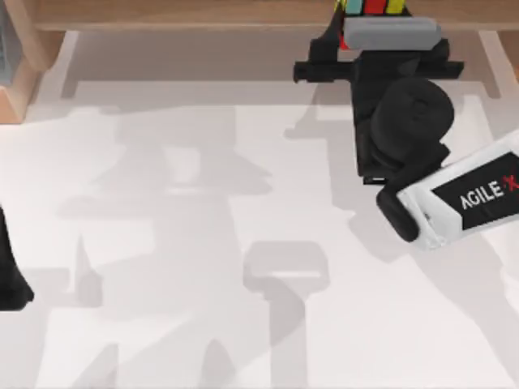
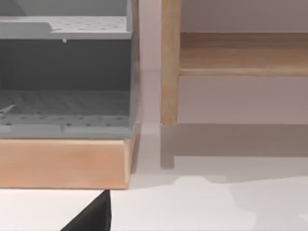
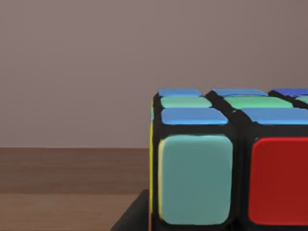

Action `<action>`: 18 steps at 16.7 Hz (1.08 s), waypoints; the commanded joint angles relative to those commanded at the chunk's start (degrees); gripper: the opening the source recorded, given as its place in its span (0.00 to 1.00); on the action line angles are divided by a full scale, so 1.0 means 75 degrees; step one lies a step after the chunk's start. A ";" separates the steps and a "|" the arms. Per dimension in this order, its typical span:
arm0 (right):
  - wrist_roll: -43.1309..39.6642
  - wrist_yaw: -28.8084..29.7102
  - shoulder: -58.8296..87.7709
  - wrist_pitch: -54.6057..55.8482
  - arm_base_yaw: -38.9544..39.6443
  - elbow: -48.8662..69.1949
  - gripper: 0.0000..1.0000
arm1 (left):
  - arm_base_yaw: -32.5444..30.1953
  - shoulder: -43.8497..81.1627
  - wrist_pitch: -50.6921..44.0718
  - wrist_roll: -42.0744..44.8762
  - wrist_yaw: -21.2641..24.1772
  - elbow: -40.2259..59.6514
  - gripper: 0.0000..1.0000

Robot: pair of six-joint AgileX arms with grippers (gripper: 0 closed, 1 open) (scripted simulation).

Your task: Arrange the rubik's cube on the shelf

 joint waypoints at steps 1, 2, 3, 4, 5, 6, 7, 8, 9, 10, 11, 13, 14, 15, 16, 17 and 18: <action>-0.0033 -0.0130 0.0091 -0.0022 -0.0036 0.0246 0.00 | 0.0000 0.0000 0.0000 0.0000 0.0000 0.0000 1.00; -0.0066 -0.0287 0.0220 -0.0063 -0.0065 0.0531 0.00 | 0.0000 0.0000 0.0000 0.0000 0.0000 0.0000 1.00; -0.0101 -0.0454 0.0394 -0.0137 -0.0091 0.0847 0.00 | 0.0000 0.0000 0.0000 0.0000 0.0000 0.0000 1.00; -0.0133 -0.0620 0.0570 -0.0263 -0.0130 0.1167 0.00 | 0.0000 0.0000 0.0000 0.0000 0.0000 0.0000 1.00; -0.0157 -0.0761 0.0723 -0.0463 -0.0191 0.1468 0.00 | 0.0000 0.0000 0.0000 0.0000 0.0000 0.0000 1.00; -0.0165 -0.0860 0.0845 -0.0736 -0.0272 0.1752 0.00 | 0.0000 0.0000 0.0000 0.0000 0.0000 0.0000 1.00; -0.0148 -0.0904 0.0948 -0.1049 -0.0355 0.2027 0.00 | 0.0000 0.0000 0.0000 0.0000 0.0000 0.0000 1.00; -0.0099 -0.0898 0.1023 -0.1352 -0.0441 0.2284 0.00 | 0.0000 0.0000 0.0000 0.0000 0.0000 0.0000 1.00; -0.0017 -0.0863 0.1040 -0.1618 -0.0539 0.2498 0.00 | 0.0000 0.0000 0.0000 0.0000 0.0000 0.0000 1.00; 0.0093 -0.0807 0.1059 -0.1807 -0.0638 0.2665 0.00 | 0.0000 0.0000 0.0000 0.0000 0.0000 0.0000 1.00; 0.0216 -0.0744 0.1133 -0.1915 -0.0710 0.2789 0.00 | 0.0000 0.0000 0.0000 0.0000 0.0000 0.0000 1.00; 0.0326 -0.0694 0.1231 -0.1961 -0.0748 0.2867 0.00 | 0.0000 0.0000 0.0000 0.0000 0.0000 0.0000 1.00; 0.0326 -0.0694 0.1231 -0.1961 -0.0748 0.2867 0.00 | 0.0000 0.0000 0.0000 0.0000 0.0000 0.0000 1.00; 0.0326 -0.0694 0.1231 -0.1961 -0.0748 0.2867 0.00 | 0.0000 0.0000 0.0000 0.0000 0.0000 0.0000 1.00; 0.0326 -0.0694 0.1231 -0.1961 -0.0748 0.2867 0.00 | 0.0000 0.0000 0.0000 0.0000 0.0000 0.0000 1.00; 0.0326 -0.0694 0.1231 -0.1961 -0.0748 0.2867 0.08 | 0.0000 0.0000 0.0000 0.0000 0.0000 0.0000 1.00; 0.0326 -0.0694 0.1231 -0.1961 -0.0748 0.2867 0.15 | 0.0000 0.0000 0.0000 0.0000 0.0000 0.0000 1.00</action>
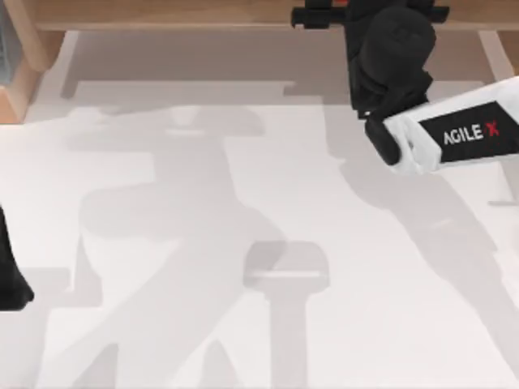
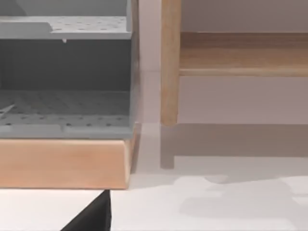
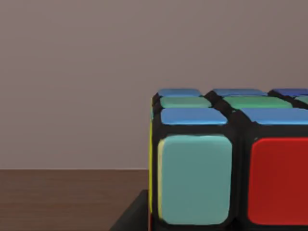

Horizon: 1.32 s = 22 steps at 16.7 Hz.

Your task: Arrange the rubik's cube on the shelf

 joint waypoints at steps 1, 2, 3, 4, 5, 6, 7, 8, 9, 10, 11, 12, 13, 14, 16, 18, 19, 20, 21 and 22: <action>0.0000 0.0000 0.0000 0.0000 0.0000 0.0000 0.23 | 0.0000 0.0000 0.0000 0.0000 0.0000 0.0000 1.00; 0.0000 0.0000 0.0000 0.0000 0.0000 0.0000 0.30 | 0.0000 0.0000 0.0000 0.0000 0.0000 0.0000 1.00; 0.0000 0.0000 0.0000 0.0000 0.0000 0.0000 0.38 | 0.0000 0.0000 0.0000 0.0000 0.0000 0.0000 1.00; 0.0000 0.0000 0.0000 0.0000 0.0000 0.0000 0.45 | 0.0000 0.0000 0.0000 0.0000 0.0000 0.0000 1.00; 0.0000 0.0000 0.0000 0.0000 0.0000 0.0000 0.53 | 0.0000 0.0000 0.0000 0.0000 0.0000 0.0000 1.00; 0.0000 0.0000 0.0000 0.0000 0.0000 0.0000 0.60 | 0.0000 0.0000 0.0000 0.0000 0.0000 0.0000 1.00; 0.0000 0.0000 0.0000 0.0000 0.0000 0.0000 0.68 | 0.0000 0.0000 0.0000 0.0000 0.0000 0.0000 1.00; 0.0000 0.0000 0.0000 0.0000 0.0000 0.0000 0.75 | 0.0000 0.0000 0.0000 0.0000 0.0000 0.0000 1.00; 0.0000 0.0000 0.0000 0.0000 0.0000 0.0000 0.83 | 0.0000 0.0000 0.0000 0.0000 0.0000 0.0000 1.00; 0.0000 0.0000 0.0000 0.0000 0.0000 0.0000 0.90 | 0.0000 0.0000 0.0000 0.0000 0.0000 0.0000 1.00; 0.0000 0.0000 0.0000 0.0000 0.0000 0.0000 0.98 | 0.0000 0.0000 0.0000 0.0000 0.0000 0.0000 1.00; 0.0000 0.0000 0.0000 0.0000 0.0000 0.0000 1.00 | 0.0000 0.0000 0.0000 0.0000 0.0000 0.0000 1.00; 0.0000 0.0000 0.0000 0.0000 0.0000 0.0000 1.00 | 0.0000 0.0000 0.0000 0.0000 0.0000 0.0000 1.00; 0.0000 0.0000 0.0000 0.0000 0.0000 0.0000 1.00 | 0.0000 0.0000 0.0000 0.0000 0.0000 0.0000 1.00; 0.0000 0.0000 0.0000 0.0000 0.0000 0.0000 1.00 | 0.0000 0.0000 0.0000 0.0000 0.0000 0.0000 1.00; 0.0000 0.0000 0.0000 0.0000 0.0000 0.0000 1.00 | 0.0000 0.0000 0.0000 0.0000 0.0000 0.0000 1.00; 0.0000 0.0000 0.0000 0.0000 0.0000 0.0000 1.00 | 0.0000 0.0000 0.0000 0.0000 0.0000 0.0000 1.00; -0.0001 -0.0001 -0.0003 0.0000 0.0023 -0.0004 1.00 | 0.0000 0.0000 0.0000 0.0000 0.0000 0.0000 1.00; -0.0001 -0.0001 -0.0003 0.0000 0.0023 -0.0004 1.00 | 0.0000 0.0000 0.0000 0.0000 0.0000 0.0000 1.00; -0.0028 -0.0062 -0.0061 0.0044 0.0009 -0.0058 1.00 | 0.0000 0.0000 0.0000 0.0000 0.0000 0.0000 1.00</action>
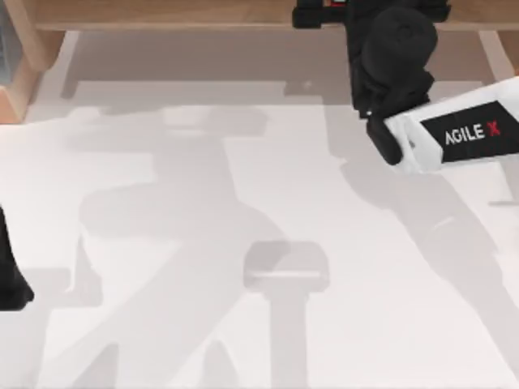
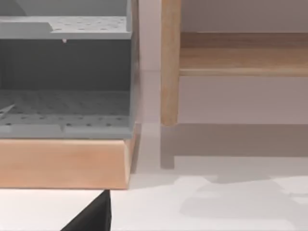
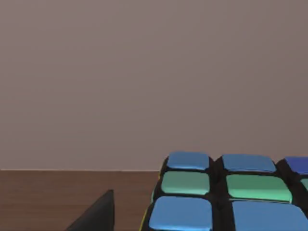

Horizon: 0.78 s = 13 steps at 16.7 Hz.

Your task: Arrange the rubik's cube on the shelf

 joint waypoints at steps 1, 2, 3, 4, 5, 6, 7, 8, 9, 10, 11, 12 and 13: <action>-0.0073 -0.0136 -0.0120 0.0098 -0.0032 -0.0103 1.00 | 0.0000 0.0000 0.0000 0.0000 0.0000 0.0000 1.00; -0.0207 -0.0347 -0.0295 0.0253 -0.0092 -0.0257 1.00 | 0.0000 0.0000 0.0000 0.0000 0.0000 0.0000 1.00; -0.0406 -0.0635 -0.0510 0.0462 -0.0186 -0.0463 1.00 | 0.0000 0.0000 0.0000 0.0000 0.0000 0.0000 1.00; -0.0675 -0.0998 -0.0756 0.0708 -0.0308 -0.0718 1.00 | 0.0000 0.0000 0.0000 0.0000 0.0000 0.0000 1.00; -0.1004 -0.1434 -0.1024 0.0972 -0.0457 -0.1029 1.00 | 0.0000 0.0000 0.0000 0.0000 0.0000 0.0000 1.00; -0.1384 -0.1936 -0.1298 0.1241 -0.0637 -0.1405 1.00 | 0.0000 0.0000 0.0000 0.0000 0.0000 0.0000 1.00; -0.1811 -0.2497 -0.1561 0.1506 -0.0851 -0.1849 1.00 | 0.0000 0.0000 0.0000 0.0000 0.0000 0.0000 1.00; -0.2283 -0.3118 -0.1806 0.1760 -0.1103 -0.2356 1.00 | 0.0000 0.0000 0.0000 0.0000 0.0000 0.0000 1.00; -0.2793 -0.3794 -0.2032 0.1993 -0.1398 -0.2908 1.00 | 0.0000 0.0000 0.0000 0.0000 0.0000 0.0000 1.00; -0.3327 -0.4512 -0.2236 0.2206 -0.1735 -0.3485 1.00 | 0.0000 0.0000 0.0000 0.0000 0.0000 0.0000 1.00; -0.3877 -0.5250 -0.2413 0.2399 -0.2113 -0.4077 1.00 | 0.0000 0.0000 0.0000 0.0000 0.0000 0.0000 1.00; -0.4440 -0.5991 -0.2561 0.2575 -0.2533 -0.4679 1.00 | 0.0000 0.0000 0.0000 0.0000 0.0000 0.0000 1.00; -0.5010 -0.6707 -0.2682 0.2734 -0.2999 -0.5276 1.00 | 0.0000 0.0000 0.0000 0.0000 0.0000 0.0000 1.00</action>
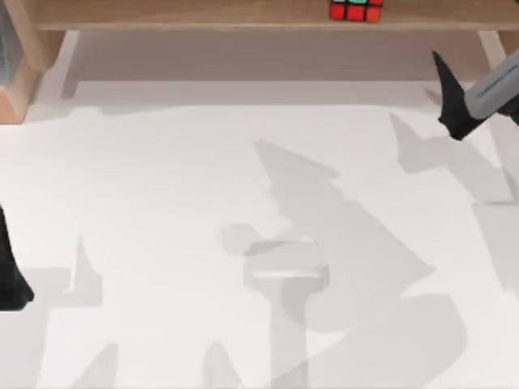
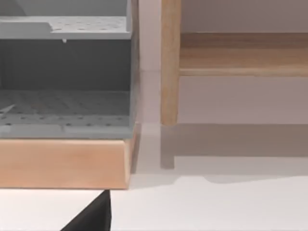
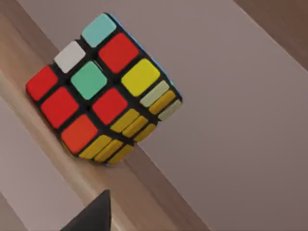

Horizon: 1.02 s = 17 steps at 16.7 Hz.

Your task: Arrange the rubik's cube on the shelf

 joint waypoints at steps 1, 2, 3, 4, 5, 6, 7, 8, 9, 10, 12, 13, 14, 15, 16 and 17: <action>-0.0566 -0.0662 -0.0088 0.0146 -0.0506 -0.0558 1.00 | 0.0000 0.0000 0.0000 0.0000 0.0000 0.0000 1.00; -0.1122 -0.1251 -0.0136 0.0280 -0.1042 -0.1060 1.00 | 0.0000 0.0000 0.0000 0.0000 0.0000 0.0000 1.00; -0.1660 -0.1768 -0.0144 0.0398 -0.1600 -0.1490 1.00 | 0.0000 0.0000 0.0000 0.0000 0.0000 0.0000 1.00; -0.2183 -0.2208 -0.0123 0.0502 -0.2168 -0.1847 1.00 | 0.0000 0.0000 0.0000 0.0000 0.0000 0.0000 1.00; -0.2690 -0.2571 -0.0082 0.0595 -0.2734 -0.2133 1.00 | 0.0000 0.0000 0.0000 0.0000 0.0000 0.0000 1.00; -0.3176 -0.2855 -0.0038 0.0683 -0.3282 -0.2357 1.00 | 0.0000 0.0000 0.0000 0.0000 0.0000 0.0000 1.00; -0.3646 -0.3063 0.0006 0.0763 -0.3802 -0.2533 1.00 | 0.0000 0.0000 0.0000 0.0000 0.0000 0.0000 1.00; -0.4101 -0.3193 0.0058 0.0836 -0.4292 -0.2653 1.00 | 0.0000 0.0000 0.0000 0.0000 0.0000 0.0000 1.00; -0.4534 -0.3244 0.0123 0.0904 -0.4744 -0.2705 1.00 | 0.0000 0.0000 0.0000 0.0000 0.0000 0.0000 1.00; -0.4934 -0.3216 0.0196 0.0961 -0.5140 -0.2696 1.00 | 0.0000 0.0000 0.0000 0.0000 0.0000 0.0000 1.00; -0.5584 -0.2927 0.0323 0.1019 -0.5726 -0.2550 1.00 | 0.0000 0.0000 0.0000 0.0000 0.0000 0.0000 1.00; -0.5823 -0.2701 0.0386 0.1023 -0.5921 -0.2445 1.00 | 0.0000 0.0000 0.0000 0.0000 0.0000 0.0000 1.00; -0.5997 -0.2505 0.0453 0.1018 -0.6052 -0.2345 1.00 | 0.0000 0.0000 0.0000 0.0000 0.0000 0.0000 1.00; -0.6101 -0.2382 0.0507 0.1009 -0.6126 -0.2265 1.00 | 0.0000 0.0000 0.0000 0.0000 0.0000 0.0000 1.00; -0.6137 -0.2337 0.0530 0.1004 -0.6151 -0.2228 1.00 | 0.0000 0.0000 0.0000 0.0000 0.0000 0.0000 1.00; -0.6137 -0.2337 0.0530 0.1004 -0.6151 -0.2228 1.00 | 0.0000 0.0000 0.0000 0.0000 0.0000 0.0000 1.00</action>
